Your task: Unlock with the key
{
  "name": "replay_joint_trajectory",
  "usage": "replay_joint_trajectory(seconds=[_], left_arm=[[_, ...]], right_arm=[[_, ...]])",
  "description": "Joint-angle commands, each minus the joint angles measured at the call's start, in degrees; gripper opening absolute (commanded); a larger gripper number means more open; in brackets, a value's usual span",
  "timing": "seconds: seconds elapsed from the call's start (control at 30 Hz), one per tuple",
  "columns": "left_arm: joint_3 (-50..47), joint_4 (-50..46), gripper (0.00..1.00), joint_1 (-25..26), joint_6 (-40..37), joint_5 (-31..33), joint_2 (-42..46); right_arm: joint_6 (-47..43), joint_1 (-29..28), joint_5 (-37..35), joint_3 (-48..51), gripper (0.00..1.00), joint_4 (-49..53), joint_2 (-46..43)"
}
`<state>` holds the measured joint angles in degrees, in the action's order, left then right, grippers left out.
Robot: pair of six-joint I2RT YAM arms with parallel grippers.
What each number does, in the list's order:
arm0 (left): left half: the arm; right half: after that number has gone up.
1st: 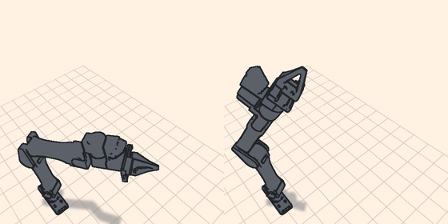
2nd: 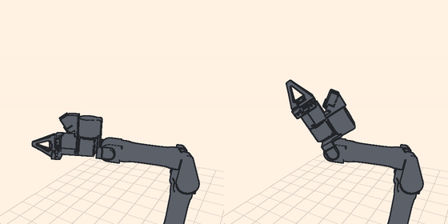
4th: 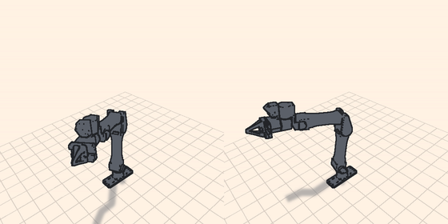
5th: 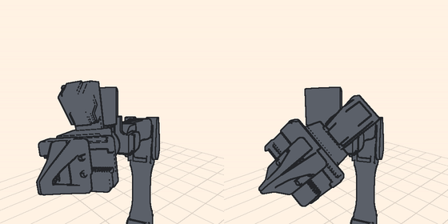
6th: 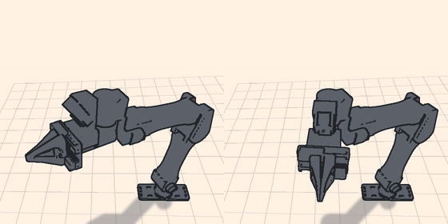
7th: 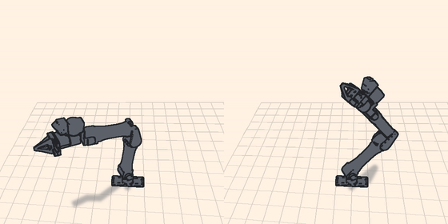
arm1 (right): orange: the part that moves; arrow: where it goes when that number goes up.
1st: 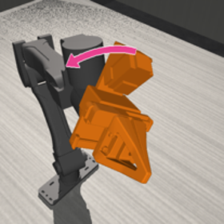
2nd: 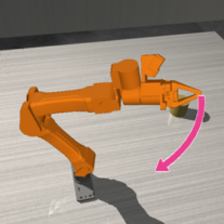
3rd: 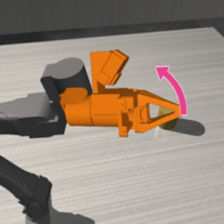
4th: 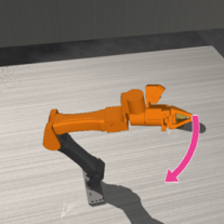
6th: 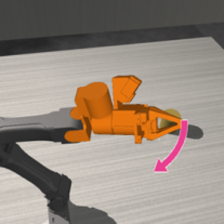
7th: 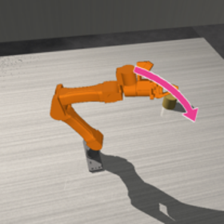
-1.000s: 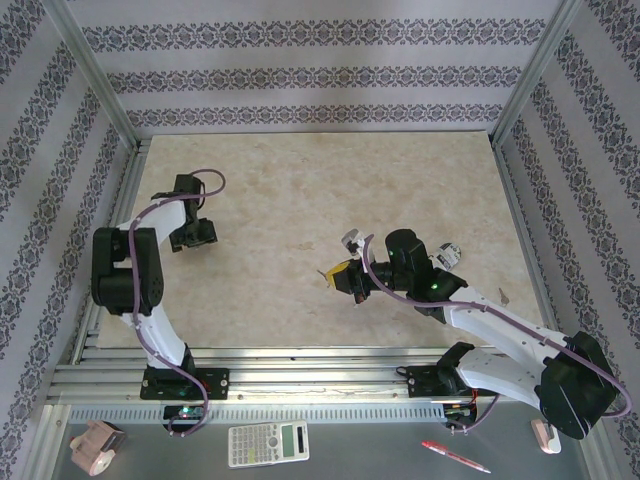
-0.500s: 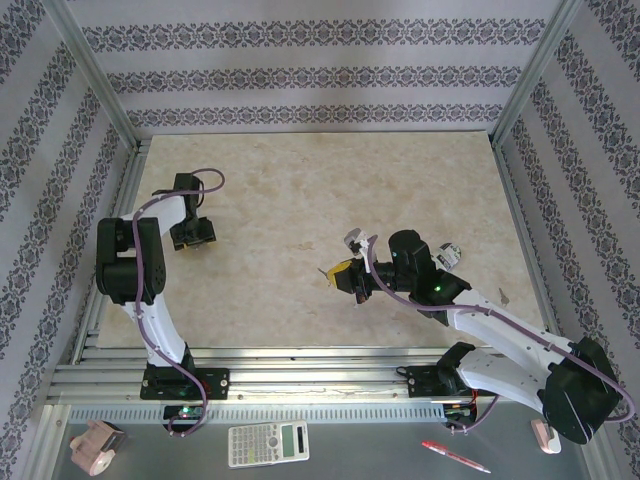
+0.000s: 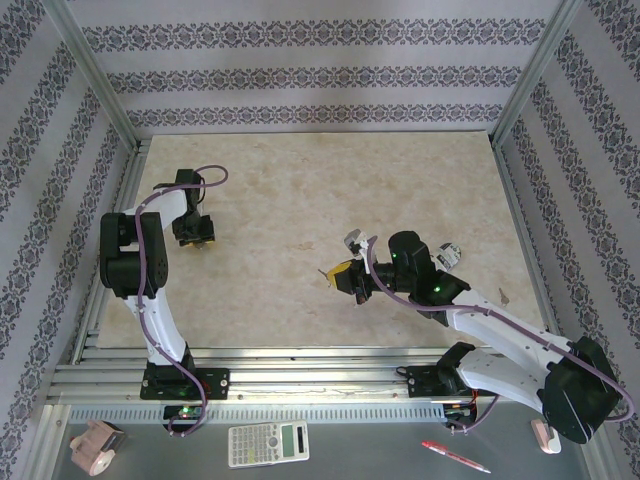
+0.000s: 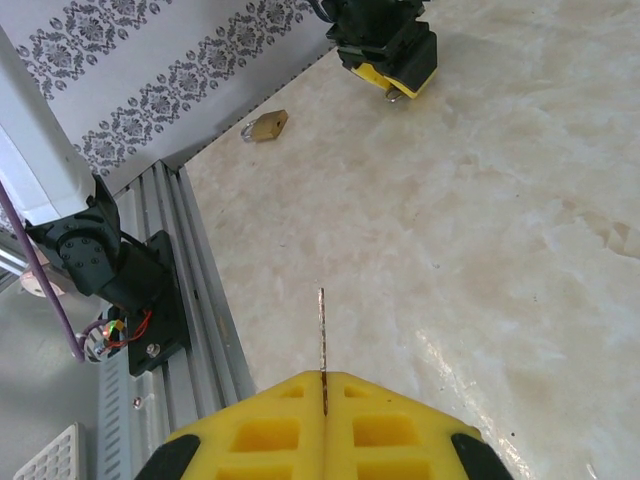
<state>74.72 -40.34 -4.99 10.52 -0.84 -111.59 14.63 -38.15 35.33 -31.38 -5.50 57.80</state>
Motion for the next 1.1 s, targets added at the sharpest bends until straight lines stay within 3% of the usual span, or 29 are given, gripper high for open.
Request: replay_joint_trajectory(seconds=[0.0, 0.43, 0.53, 0.77, 1.07], left_arm=[[1.1, 2.8, 0.4, -0.9, -2.6, 0.7, -2.6], [-1.9, 6.4, 0.25, 1.0, -7.8, -2.3, 0.6], [-3.9, 9.4, 0.24, 3.0, -10.1, -6.8, 4.1], [-9.7, 17.0, 0.22, 11.3, -19.1, -13.6, 14.5], [-15.0, 21.8, 0.21, 21.4, -33.4, -17.4, 25.6]], right_arm=[[-0.4, -0.9, -0.2, 0.9, 0.0, -1.6, 0.3], [-1.2, -0.8, 0.3, 0.4, 0.0, -2.1, 1.8], [-0.7, 0.0, 0.2, -0.5, 0.0, -1.8, 2.9], [3.3, 5.9, 6.6, -3.6, 0.0, -0.5, 7.0], [3.3, 7.1, 5.6, -4.4, 0.0, 7.3, 5.7]])
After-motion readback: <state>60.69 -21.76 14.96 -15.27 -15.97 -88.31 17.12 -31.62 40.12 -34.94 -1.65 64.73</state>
